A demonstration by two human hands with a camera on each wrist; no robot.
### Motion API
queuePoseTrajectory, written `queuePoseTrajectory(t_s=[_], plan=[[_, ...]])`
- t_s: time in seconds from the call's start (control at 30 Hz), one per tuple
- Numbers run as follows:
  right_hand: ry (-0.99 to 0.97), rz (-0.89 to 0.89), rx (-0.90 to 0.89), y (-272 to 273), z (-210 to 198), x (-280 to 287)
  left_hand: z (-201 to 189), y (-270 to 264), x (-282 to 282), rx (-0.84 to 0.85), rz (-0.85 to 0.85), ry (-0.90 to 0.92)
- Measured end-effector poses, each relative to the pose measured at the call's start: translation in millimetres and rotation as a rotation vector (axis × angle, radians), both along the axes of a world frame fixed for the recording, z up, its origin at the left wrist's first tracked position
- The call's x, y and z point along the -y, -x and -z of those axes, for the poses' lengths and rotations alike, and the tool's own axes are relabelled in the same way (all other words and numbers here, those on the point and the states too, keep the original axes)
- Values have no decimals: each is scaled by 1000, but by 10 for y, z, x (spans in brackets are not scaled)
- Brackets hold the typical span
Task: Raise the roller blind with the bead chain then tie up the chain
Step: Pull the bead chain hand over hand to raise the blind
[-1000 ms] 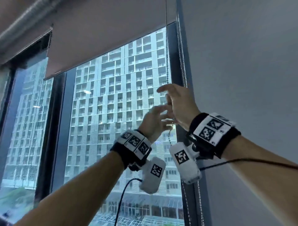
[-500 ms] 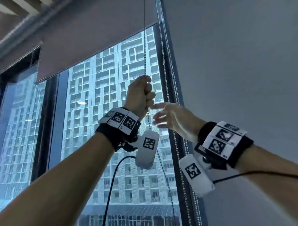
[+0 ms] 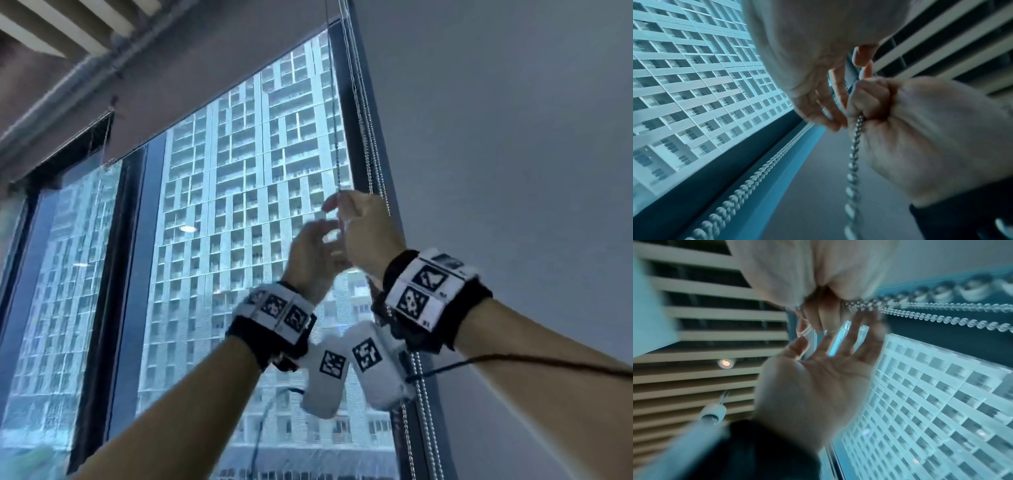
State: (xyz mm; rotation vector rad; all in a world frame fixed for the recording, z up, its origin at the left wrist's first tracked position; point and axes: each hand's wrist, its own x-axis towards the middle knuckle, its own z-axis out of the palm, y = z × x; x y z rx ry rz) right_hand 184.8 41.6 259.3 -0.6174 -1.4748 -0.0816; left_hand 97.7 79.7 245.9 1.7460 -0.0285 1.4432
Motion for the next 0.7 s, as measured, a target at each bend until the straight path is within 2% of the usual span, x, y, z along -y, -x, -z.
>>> queuePoseTrajectory(t_s=[0.13,0.27,0.37,0.47,0.57,0.63,0.7], plan=[[-45,-57,126,-66,210,-50,-413,58,200,-63,22,-102],[33,-163,309,-222,305,172,-698,56,359,-32,55,-105],[132,-177,466,-359,552,196,-679,39,334,-35,79,-43],[360,-288,564,-556,786,77,-358,-41,212,-91,-88,-141],[478,-459,387,-690,674,-4,-1,-85,97,-112,-114,-188],[437,-519,218,-747,408,-25,131,-89,51,-118,-96,-181],[390,-661,46,-706,76,32,206,-114,49,-123,-93,-160]])
